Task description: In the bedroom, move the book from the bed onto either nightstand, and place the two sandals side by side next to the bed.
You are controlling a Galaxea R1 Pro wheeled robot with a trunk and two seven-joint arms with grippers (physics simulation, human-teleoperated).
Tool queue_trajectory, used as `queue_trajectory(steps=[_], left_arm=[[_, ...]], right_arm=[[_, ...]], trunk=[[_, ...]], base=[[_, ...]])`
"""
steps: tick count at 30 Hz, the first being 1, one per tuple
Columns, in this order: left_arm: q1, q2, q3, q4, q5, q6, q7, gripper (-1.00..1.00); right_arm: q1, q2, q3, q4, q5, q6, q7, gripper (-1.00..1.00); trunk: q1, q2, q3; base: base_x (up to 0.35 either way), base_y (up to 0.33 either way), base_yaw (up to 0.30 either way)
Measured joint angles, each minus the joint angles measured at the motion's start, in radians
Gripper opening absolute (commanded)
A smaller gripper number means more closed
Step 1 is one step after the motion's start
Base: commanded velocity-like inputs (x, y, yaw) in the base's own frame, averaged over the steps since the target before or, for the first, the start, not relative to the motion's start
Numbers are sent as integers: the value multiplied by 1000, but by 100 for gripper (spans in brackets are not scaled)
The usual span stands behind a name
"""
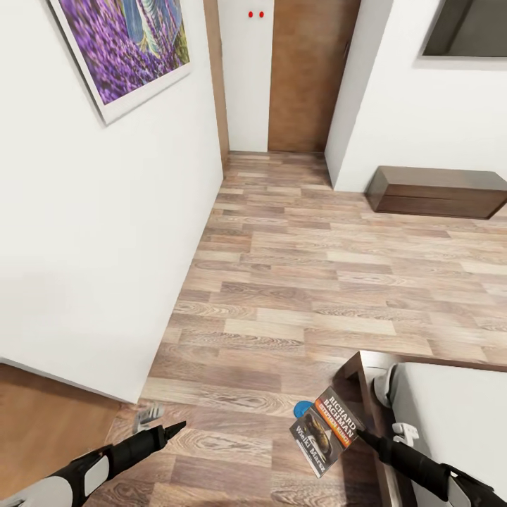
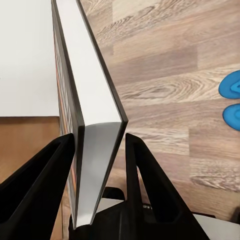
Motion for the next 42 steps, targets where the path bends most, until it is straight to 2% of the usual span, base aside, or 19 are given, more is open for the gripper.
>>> queue_trajectory(steps=[20,27,42], left_arm=[[0,-1,-1,1,0,-1,0,100],[0,-2,-1,0,-1,-1,0,100],[0,-3,-1,0,-1,-1,0,100]], right_arm=[[0,0,0,0,-1,2,1,-100],[0,0,0,0,-1,3,0,-100],[0,0,0,0,-1,2,0,-100]], trunk=[[0,0,-1],[0,0,-1],[0,0,-1]], base=[[0,1,197],[0,146,30],[0,9,1]])
